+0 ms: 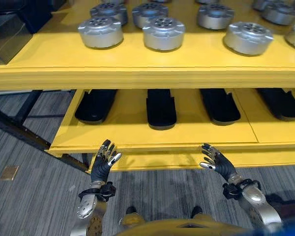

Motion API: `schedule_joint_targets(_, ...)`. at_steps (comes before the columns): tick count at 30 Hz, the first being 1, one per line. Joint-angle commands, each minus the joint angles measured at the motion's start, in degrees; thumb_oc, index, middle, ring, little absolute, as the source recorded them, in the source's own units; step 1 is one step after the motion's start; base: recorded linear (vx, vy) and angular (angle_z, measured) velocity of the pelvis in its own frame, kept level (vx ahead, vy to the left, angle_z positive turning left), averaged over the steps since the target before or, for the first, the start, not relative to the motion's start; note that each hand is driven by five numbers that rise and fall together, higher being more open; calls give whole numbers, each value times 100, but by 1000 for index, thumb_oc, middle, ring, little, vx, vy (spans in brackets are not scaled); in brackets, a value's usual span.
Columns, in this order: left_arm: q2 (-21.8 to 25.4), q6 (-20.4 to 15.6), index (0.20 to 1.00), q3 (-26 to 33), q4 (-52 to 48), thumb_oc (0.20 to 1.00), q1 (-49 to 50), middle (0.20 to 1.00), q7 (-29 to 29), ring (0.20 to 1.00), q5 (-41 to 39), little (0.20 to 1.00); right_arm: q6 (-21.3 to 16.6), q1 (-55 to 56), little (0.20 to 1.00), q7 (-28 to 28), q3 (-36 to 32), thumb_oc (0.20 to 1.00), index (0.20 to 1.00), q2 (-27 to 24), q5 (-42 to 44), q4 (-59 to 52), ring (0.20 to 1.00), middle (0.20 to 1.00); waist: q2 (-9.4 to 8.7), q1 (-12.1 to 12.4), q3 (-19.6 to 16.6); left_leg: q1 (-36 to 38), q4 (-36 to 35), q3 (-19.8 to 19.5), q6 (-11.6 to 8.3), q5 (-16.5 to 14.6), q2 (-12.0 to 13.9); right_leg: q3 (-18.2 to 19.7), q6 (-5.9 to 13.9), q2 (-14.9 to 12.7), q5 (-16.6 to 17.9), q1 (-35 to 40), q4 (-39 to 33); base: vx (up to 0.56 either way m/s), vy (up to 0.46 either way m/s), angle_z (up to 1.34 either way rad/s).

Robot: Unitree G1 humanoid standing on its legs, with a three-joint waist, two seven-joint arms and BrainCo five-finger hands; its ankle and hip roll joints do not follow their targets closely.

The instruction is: Move parts from the plastic box to the shelf.

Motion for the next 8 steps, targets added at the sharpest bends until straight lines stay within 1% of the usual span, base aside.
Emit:
schedule_joint_targets(1,160,-252,1000,124,-204,1000,-106,1000,-303,1000,-266,1000,-411,-315,1000,144,-17,1000,1000,12,381,-397,1000,1000,-99,51,30,-181,405,335,108,-54,207,-325,132,-274,15,55,212,-39,-51,-13)
schedule_joint_targets(3,151,-158,1000,139,-232,1000,-91,1000,-498,1000,-399,1000,-402,-266,1000,156,-55,1000,1000,28,447,-383,1000,1000,-98,29,13,-156,386,350,105,-57,203,-306,126,-255,36,67,162,-28,-37,-7)
schedule_joint_targets(8,166,-61,1000,152,-321,1000,-91,1000,-510,1000,-434,1000,-450,-279,1000,-160,-82,1000,1000,54,475,-314,1000,1000,-82,1,-30,-97,324,382,96,-38,195,-296,128,-227,119,104,24,-18,-23,-7)
